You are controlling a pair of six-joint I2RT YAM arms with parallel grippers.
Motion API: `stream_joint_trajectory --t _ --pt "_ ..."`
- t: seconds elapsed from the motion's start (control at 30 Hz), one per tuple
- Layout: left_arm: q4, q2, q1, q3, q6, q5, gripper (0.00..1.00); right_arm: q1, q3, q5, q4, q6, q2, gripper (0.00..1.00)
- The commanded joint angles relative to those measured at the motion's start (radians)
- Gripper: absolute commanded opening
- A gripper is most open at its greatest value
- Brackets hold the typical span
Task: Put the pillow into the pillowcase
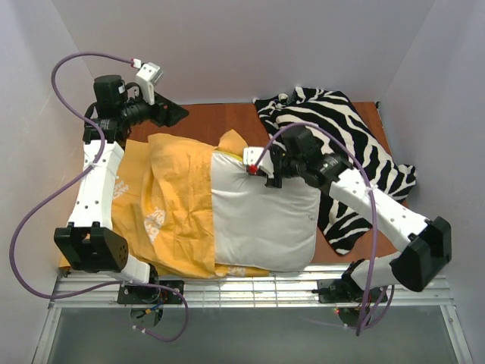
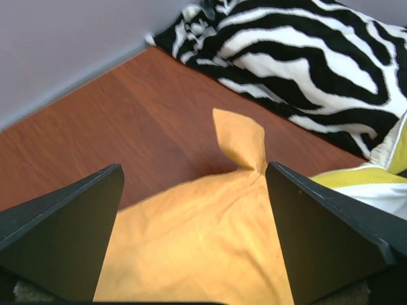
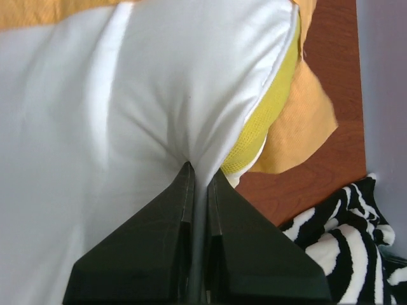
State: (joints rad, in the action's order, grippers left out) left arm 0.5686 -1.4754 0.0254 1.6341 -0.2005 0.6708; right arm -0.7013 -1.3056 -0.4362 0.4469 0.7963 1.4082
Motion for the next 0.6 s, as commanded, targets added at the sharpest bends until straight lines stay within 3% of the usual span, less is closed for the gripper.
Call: stream_joint_trajectory --t 0.0,0.03,0.1,0.3,0.43,0.57 --pt "0.261 -0.057 -0.059 0.052 -0.014 0.242 0.86 -0.07 0.162 0.077 -0.154 0.217 -0.13 0.01" --pt "0.293 -0.063 -0.061 0.053 -0.031 0.295 0.94 -0.104 0.198 0.106 -0.178 0.242 -0.19 0.01" --pt "0.35 -0.075 -0.061 0.04 -0.028 0.309 0.96 -0.127 0.271 0.119 -0.24 0.277 -0.238 0.01" --pt "0.359 -0.026 -0.039 -0.065 -0.19 0.382 0.98 -0.162 0.275 0.113 -0.228 0.244 -0.27 0.01" --pt "0.375 -0.013 0.068 -0.069 -0.384 0.345 0.98 -0.191 0.243 0.097 -0.208 0.239 -0.264 0.01" --pt "0.529 -0.02 0.198 -0.074 -0.562 0.323 0.98 -0.216 0.236 0.116 -0.194 0.259 -0.264 0.01"
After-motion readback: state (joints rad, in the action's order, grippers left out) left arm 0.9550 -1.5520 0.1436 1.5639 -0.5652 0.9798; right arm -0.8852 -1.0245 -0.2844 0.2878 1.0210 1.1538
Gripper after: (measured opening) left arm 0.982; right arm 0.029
